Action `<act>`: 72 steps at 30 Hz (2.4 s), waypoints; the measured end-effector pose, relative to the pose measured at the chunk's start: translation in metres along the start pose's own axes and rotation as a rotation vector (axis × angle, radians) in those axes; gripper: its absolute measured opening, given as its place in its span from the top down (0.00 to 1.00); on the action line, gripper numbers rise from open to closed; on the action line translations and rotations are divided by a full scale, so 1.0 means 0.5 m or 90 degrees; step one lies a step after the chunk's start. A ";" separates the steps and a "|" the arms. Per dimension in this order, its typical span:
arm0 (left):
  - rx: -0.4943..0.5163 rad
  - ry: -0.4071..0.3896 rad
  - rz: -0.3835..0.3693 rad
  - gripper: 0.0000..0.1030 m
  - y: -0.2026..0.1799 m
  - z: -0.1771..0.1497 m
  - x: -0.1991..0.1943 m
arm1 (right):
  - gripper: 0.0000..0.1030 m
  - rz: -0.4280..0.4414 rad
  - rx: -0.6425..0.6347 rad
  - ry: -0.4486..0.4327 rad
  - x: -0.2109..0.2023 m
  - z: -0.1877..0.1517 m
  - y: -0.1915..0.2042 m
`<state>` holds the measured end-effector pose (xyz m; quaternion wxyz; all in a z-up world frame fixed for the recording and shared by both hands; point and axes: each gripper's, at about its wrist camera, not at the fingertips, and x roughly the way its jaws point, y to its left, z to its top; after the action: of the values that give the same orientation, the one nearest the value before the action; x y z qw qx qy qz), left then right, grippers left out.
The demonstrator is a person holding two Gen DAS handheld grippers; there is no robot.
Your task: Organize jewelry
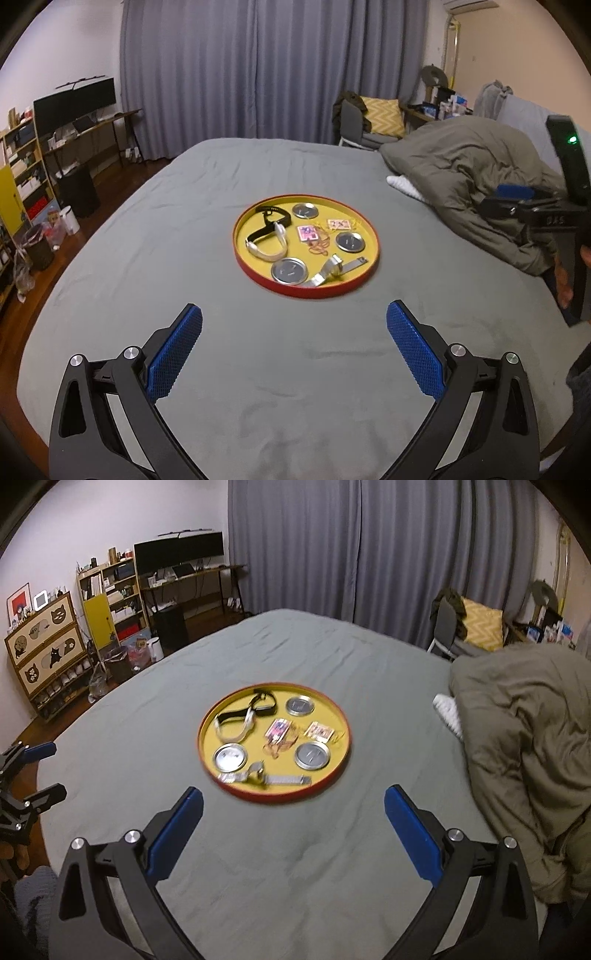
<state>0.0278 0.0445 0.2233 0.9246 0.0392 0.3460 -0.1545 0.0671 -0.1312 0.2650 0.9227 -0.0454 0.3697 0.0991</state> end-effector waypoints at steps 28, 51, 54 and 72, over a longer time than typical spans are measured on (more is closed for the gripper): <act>-0.103 0.242 -0.055 0.05 0.126 0.130 0.513 | 0.08 0.070 0.162 0.260 0.504 0.173 -0.108; -0.171 0.337 -0.054 0.05 0.175 0.147 0.694 | 0.08 0.003 0.284 0.472 0.802 0.185 -0.156; -0.185 0.328 -0.038 0.05 0.183 0.155 0.703 | 0.08 -0.025 0.280 0.485 0.814 0.170 -0.165; -0.183 0.344 0.064 0.05 0.190 0.158 0.767 | 0.07 -0.074 0.273 0.523 0.856 0.107 -0.184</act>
<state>0.3805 0.0214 0.0298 0.8018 -0.0351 0.5950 -0.0422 0.4256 -0.1488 0.0088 0.6927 0.0901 0.7132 -0.0576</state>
